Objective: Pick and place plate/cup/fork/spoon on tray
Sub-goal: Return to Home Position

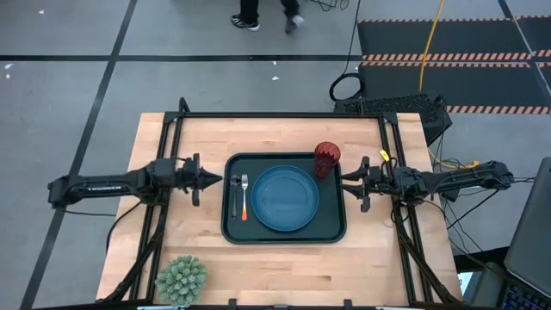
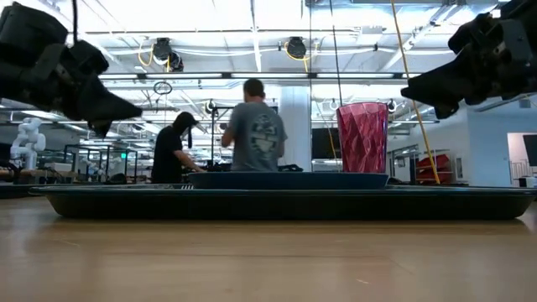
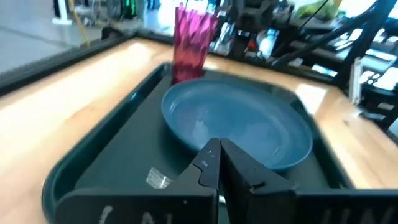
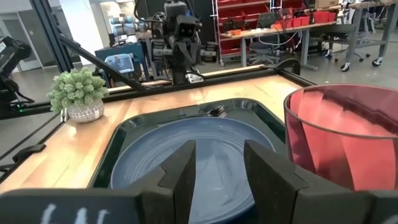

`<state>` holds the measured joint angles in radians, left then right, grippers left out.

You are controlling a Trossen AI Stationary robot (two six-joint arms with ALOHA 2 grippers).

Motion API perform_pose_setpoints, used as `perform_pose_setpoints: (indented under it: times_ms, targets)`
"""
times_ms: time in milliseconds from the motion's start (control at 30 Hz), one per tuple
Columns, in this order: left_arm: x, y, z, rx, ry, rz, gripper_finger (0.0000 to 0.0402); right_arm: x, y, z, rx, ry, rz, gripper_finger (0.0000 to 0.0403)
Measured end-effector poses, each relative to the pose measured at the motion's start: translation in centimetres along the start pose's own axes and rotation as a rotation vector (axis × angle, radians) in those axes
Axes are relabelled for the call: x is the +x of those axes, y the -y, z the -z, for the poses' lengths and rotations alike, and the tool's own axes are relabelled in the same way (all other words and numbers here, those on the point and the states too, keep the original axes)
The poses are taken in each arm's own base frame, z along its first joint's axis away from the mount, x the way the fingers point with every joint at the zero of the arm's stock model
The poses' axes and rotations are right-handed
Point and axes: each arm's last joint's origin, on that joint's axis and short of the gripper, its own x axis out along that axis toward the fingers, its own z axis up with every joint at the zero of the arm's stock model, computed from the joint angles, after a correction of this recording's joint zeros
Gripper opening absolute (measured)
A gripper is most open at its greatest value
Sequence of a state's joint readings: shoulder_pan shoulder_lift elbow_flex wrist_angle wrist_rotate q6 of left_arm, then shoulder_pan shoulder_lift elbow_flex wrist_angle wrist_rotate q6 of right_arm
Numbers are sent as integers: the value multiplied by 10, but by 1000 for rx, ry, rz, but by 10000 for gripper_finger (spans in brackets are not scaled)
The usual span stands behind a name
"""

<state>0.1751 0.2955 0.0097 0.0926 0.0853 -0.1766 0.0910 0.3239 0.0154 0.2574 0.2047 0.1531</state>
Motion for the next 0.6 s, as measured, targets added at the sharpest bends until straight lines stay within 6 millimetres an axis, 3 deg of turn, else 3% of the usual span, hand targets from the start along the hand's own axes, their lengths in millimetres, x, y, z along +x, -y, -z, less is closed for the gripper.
perform_pose_setpoints:
  times_ms: [600]
  targets:
    - [-6,3,0,51,16,-7,4,-4,1,2,14,-19,3,128]
